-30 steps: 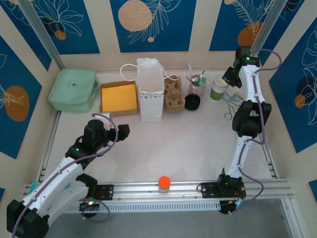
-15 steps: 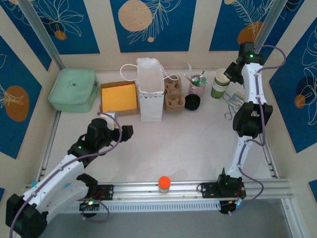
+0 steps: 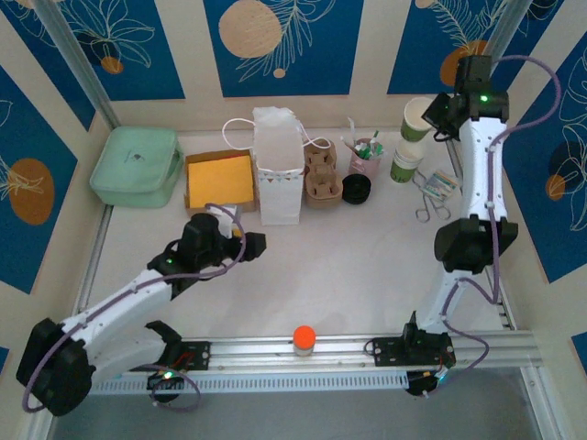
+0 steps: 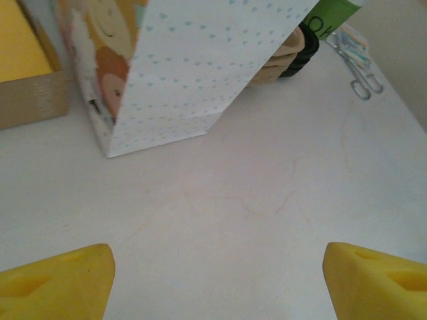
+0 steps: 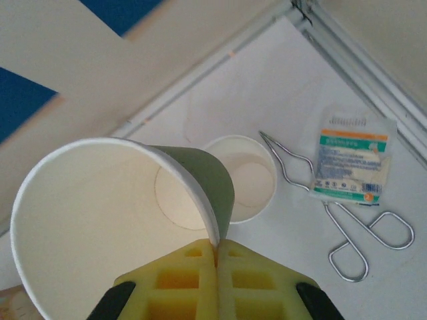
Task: Pack the takeout coffee
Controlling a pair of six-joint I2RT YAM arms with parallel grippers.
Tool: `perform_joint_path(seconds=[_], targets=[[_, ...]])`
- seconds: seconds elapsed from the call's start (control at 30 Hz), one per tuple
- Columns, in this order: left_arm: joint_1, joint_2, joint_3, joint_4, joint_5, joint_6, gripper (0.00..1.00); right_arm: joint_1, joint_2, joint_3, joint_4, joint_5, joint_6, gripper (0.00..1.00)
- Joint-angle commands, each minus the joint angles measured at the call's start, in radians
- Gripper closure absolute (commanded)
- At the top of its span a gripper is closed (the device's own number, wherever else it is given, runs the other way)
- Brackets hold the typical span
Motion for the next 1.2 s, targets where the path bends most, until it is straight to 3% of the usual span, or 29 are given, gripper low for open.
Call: perform_joint_path(seconds=[0.0, 0.2, 0.6, 1.17], targets=[[-0.010, 0.079, 0.012, 0.155, 0.084, -0.078, 0.19, 0.031, -0.078, 0.015, -0.038, 0.022, -0.021, 0.98], [-0.010, 0.248, 0.072, 0.274, 0.120, -0.124, 0.20, 0.117, -0.258, -0.136, 0.005, 0.055, -0.033, 0.98], [-0.008, 0.463, 0.192, 0.364, 0.091, -0.141, 0.21, 0.276, -0.612, -0.517, 0.077, 0.065, -0.008, 0.98], [0.017, 0.674, 0.357, 0.400, 0.088, -0.135, 0.23, 0.548, -0.750, -0.775, 0.034, 0.012, -0.001, 0.98]])
